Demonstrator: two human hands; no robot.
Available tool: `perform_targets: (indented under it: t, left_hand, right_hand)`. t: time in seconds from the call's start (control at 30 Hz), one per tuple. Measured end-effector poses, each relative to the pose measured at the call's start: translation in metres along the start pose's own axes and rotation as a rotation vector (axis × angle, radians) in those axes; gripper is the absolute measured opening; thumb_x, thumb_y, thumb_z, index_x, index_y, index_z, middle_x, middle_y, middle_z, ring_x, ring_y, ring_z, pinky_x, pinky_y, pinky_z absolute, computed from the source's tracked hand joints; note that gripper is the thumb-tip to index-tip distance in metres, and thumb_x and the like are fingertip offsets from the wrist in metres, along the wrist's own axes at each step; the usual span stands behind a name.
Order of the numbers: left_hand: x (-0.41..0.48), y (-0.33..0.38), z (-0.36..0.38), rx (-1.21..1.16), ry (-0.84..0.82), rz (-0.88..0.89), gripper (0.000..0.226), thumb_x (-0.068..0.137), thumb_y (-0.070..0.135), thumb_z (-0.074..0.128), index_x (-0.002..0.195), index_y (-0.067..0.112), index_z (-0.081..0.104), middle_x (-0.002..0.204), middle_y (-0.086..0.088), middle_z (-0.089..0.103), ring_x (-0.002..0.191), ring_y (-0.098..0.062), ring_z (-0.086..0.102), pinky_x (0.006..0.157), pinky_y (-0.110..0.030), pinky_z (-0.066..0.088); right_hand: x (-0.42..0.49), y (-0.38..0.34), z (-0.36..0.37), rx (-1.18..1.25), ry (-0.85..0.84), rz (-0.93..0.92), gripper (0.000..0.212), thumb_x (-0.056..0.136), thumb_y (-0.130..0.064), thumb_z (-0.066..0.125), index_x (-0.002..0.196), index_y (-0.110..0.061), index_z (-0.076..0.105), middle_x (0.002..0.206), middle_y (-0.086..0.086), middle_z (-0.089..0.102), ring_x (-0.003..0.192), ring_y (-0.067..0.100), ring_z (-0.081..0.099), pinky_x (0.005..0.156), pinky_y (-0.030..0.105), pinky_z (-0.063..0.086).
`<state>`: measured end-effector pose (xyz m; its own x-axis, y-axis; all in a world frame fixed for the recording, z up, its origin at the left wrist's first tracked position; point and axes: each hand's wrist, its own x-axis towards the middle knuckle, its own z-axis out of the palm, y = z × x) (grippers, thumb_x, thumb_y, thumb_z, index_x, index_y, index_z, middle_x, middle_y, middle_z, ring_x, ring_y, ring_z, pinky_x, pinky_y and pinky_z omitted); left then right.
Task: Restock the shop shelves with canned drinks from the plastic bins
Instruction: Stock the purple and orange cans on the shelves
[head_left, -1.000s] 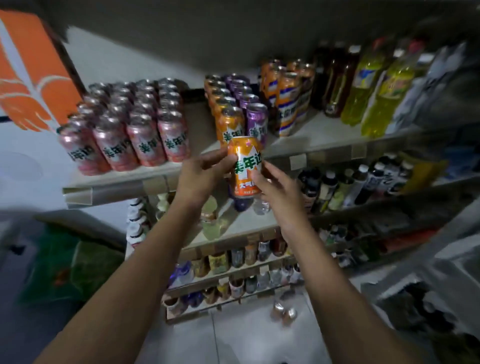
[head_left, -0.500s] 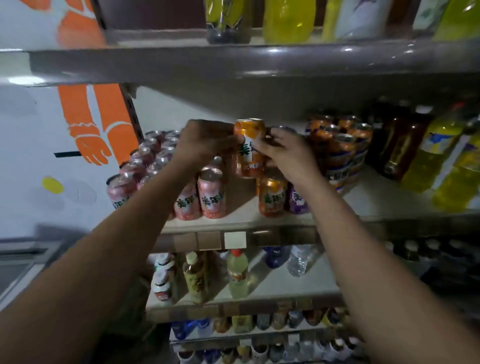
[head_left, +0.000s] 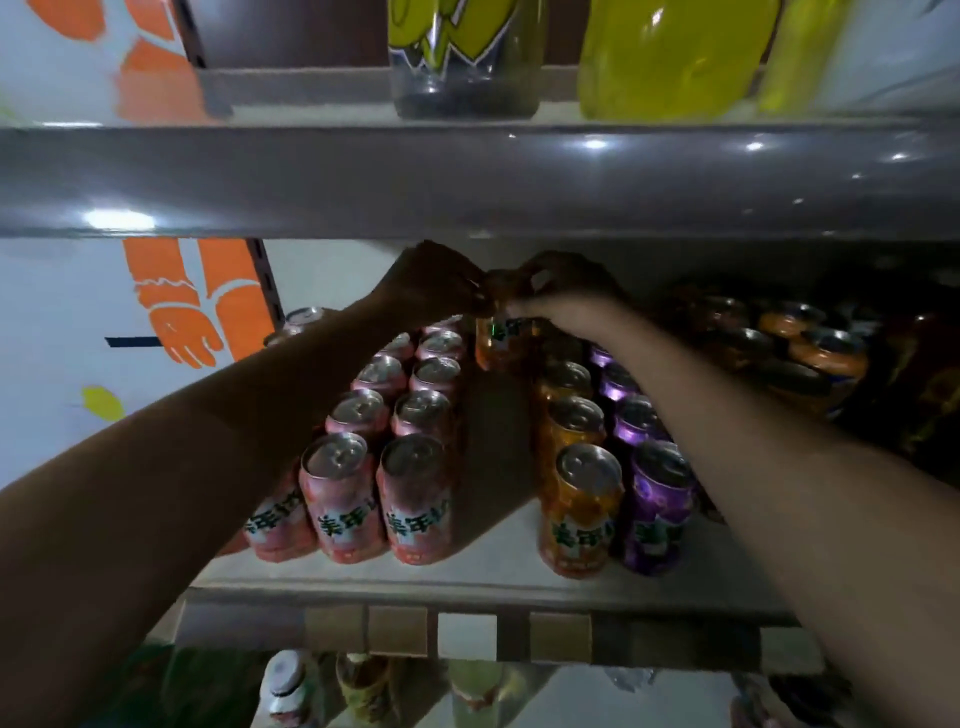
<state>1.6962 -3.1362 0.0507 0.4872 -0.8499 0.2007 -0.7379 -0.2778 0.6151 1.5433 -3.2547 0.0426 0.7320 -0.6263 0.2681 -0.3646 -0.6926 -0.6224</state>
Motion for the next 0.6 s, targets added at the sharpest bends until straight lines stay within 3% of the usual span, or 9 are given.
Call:
perform_targets:
  t: [0.13,0.2,0.23,0.27,0.33,0.43,0.5,0.6]
  left_hand:
    - [0.021,-0.021,0.015,0.094,0.046,0.054,0.037,0.072,0.025,0.091,0.104,0.015,0.077,0.104,0.001,0.077,0.101,-0.014,0.071,0.094,-0.034,0.055]
    - [0.028,-0.034,0.022,0.104,0.038,-0.028,0.037,0.075,0.029,0.086,0.11,0.018,0.075,0.099,0.008,0.073,0.095,-0.009,0.068,0.085,-0.019,0.054]
    - [0.028,-0.035,0.025,0.098,0.063,-0.025,0.045,0.07,0.038,0.084,0.109,0.016,0.075,0.093,0.011,0.07,0.092,-0.008,0.067,0.085,-0.019,0.054]
    - [0.033,-0.04,0.03,0.076,0.116,0.021,0.057,0.06,0.05,0.08,0.105,0.015,0.076,0.09,0.013,0.069,0.094,-0.01,0.067,0.091,-0.025,0.055]
    - [0.041,-0.047,0.038,0.13,0.162,0.08,0.073,0.048,0.065,0.066,0.1,0.017,0.077,0.096,0.008,0.073,0.104,-0.016,0.068,0.101,-0.038,0.051]
    - [0.039,-0.037,0.04,0.403,0.092,0.011,0.05,0.073,0.052,0.068,0.113,0.022,0.074,0.121,0.001,0.071,0.118,-0.023,0.062,0.107,-0.042,0.043]
    - [0.041,-0.035,0.046,0.522,0.13,0.007,0.03,0.091,0.035,0.064,0.117,0.025,0.072,0.125,-0.001,0.07,0.118,-0.025,0.06,0.105,-0.038,0.041]
    - [0.043,-0.038,0.056,0.583,0.15,0.013,0.027,0.095,0.033,0.058,0.119,0.026,0.07,0.125,-0.004,0.068,0.118,-0.03,0.057,0.096,-0.039,0.038]
  right_hand:
    - [0.019,0.01,0.02,-0.193,0.019,0.011,0.046,0.083,-0.037,0.077,0.124,-0.026,0.058,0.126,0.001,0.063,0.116,0.025,0.059,0.088,0.03,0.044]
    - [0.03,0.015,0.032,-0.173,-0.01,-0.001,0.046,0.091,-0.022,0.069,0.135,-0.015,0.054,0.131,0.008,0.059,0.117,0.026,0.056,0.077,0.016,0.042]
    - [0.034,0.018,0.038,-0.155,-0.064,0.002,0.045,0.095,-0.012,0.063,0.138,-0.008,0.051,0.133,0.013,0.057,0.112,0.024,0.054,0.067,0.011,0.038]
    - [0.039,0.023,0.044,-0.176,-0.116,-0.009,0.043,0.098,-0.005,0.058,0.139,-0.002,0.048,0.134,0.017,0.055,0.106,0.022,0.05,0.064,0.013,0.038]
    - [0.045,0.027,0.05,-0.219,-0.147,-0.01,0.04,0.099,0.0,0.053,0.138,0.0,0.048,0.124,0.016,0.055,0.101,0.02,0.045,0.083,0.025,0.041]
    - [0.05,0.029,0.053,-0.217,-0.054,-0.022,0.049,0.093,-0.006,0.062,0.14,-0.007,0.049,0.125,0.009,0.054,0.115,0.023,0.052,0.093,0.03,0.043]
    - [0.05,0.033,0.054,-0.286,-0.01,-0.055,0.052,0.089,-0.012,0.068,0.139,-0.012,0.052,0.134,0.013,0.056,0.124,0.031,0.053,0.099,0.034,0.046]
    - [0.051,0.042,0.06,-0.358,-0.036,-0.017,0.045,0.091,-0.014,0.067,0.135,-0.013,0.055,0.134,0.014,0.057,0.125,0.032,0.053,0.093,0.028,0.041]
